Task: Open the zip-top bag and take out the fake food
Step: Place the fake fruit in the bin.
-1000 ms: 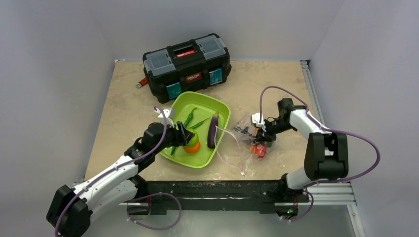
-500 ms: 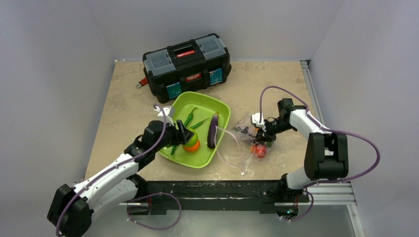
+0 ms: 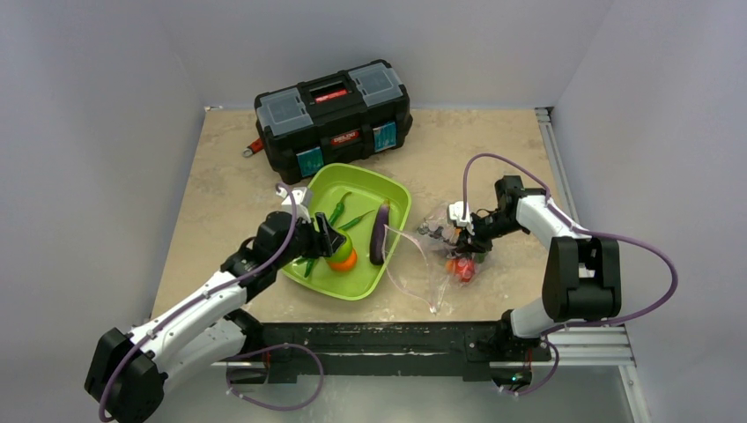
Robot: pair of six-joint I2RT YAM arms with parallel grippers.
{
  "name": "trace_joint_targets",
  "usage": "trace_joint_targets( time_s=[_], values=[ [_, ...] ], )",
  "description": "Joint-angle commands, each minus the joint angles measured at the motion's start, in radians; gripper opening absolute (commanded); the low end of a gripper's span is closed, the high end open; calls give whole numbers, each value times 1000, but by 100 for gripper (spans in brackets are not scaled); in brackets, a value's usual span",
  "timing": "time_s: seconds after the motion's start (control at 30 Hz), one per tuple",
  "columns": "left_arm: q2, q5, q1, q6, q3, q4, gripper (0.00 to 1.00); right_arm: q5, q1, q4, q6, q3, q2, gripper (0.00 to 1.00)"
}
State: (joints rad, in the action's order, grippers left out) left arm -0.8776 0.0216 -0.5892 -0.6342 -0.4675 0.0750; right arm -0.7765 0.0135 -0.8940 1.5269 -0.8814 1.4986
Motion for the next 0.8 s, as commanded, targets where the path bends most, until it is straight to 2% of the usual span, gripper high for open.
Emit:
trace_joint_targets(
  time_s=[0.0, 0.2, 0.37, 0.53, 0.77],
  values=[
    [9, 13, 7, 14, -53, -4, 21, -9, -4, -19, 12, -29, 6, 20],
    [31, 8, 7, 11, -62, 23, 66, -9, -4, -19, 14, -29, 5, 20],
    [66, 2, 7, 15, -75, 59, 83, -9, -4, -19, 12, -29, 6, 20],
    [111, -6, 8, 23, -74, 75, 96, -9, -4, -19, 13, -30, 5, 20],
    [143, 0, 8, 19, -67, 73, 100, -9, -5, -20, 12, -28, 5, 21]
  ],
)
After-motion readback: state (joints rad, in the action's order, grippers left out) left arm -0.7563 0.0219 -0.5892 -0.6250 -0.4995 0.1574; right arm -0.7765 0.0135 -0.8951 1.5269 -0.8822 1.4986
